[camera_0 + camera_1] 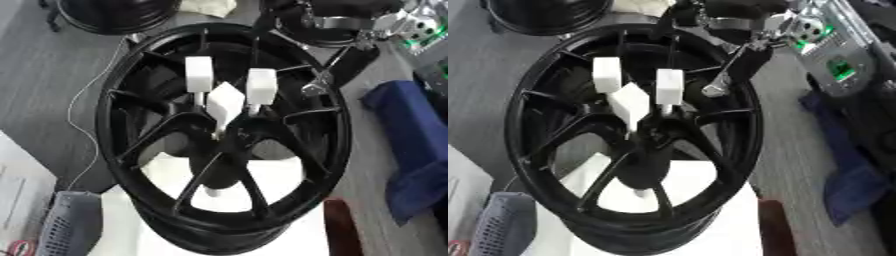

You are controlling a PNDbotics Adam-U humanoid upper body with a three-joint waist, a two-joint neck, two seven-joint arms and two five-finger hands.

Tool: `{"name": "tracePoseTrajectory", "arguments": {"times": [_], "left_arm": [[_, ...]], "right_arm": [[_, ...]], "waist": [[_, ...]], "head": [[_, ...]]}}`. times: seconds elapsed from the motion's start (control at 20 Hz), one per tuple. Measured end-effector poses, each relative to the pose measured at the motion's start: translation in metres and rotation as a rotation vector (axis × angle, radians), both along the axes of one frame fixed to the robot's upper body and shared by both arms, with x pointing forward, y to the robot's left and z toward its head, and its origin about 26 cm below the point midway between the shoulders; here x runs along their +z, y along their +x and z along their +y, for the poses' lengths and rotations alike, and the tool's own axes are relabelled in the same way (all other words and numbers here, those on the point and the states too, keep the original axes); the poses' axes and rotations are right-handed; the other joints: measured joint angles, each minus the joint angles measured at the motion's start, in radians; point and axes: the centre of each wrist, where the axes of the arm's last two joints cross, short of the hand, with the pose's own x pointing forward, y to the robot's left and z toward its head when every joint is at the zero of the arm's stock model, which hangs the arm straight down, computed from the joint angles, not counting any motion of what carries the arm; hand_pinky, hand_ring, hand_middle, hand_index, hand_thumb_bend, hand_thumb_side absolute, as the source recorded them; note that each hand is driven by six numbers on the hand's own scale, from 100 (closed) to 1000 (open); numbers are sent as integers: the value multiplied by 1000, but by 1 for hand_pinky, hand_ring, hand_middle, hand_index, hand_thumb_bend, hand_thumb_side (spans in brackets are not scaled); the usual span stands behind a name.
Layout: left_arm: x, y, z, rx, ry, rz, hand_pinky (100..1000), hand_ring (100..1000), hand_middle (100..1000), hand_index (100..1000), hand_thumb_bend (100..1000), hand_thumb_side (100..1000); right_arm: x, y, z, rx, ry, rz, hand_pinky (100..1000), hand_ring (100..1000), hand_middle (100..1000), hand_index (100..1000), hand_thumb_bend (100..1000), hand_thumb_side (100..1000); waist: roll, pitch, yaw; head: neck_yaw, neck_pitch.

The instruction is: Pull the pin out of the wheel hub.

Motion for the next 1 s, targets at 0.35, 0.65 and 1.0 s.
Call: {"name": "tracePoseTrajectory", "arguments": {"times": [0.35, 0.65, 1.0], "left_arm": [[-3, -2, 0, 8, -9, 9, 622, 655, 569, 738, 100, 855], [-5, -1, 1, 13, -11, 14, 623, 655, 569, 736, 100, 858], [-5, -2, 1, 13, -11, 14, 623, 654, 568, 732, 100, 856]], "right_arm": [[-12, 8, 1, -24, -30, -6, 948, 922, 849, 931, 450, 358], [-22, 14, 1, -46, -40, 19, 948, 914, 838, 919, 435, 389], [-27, 17, 1, -60, -36, 66, 953, 901, 802, 913, 332, 453]], "waist": [[-4, -8, 1], [-9, -9, 1], [-9, -9, 1]], "head": [[0, 0], [-3, 0], [-10, 0]]}}
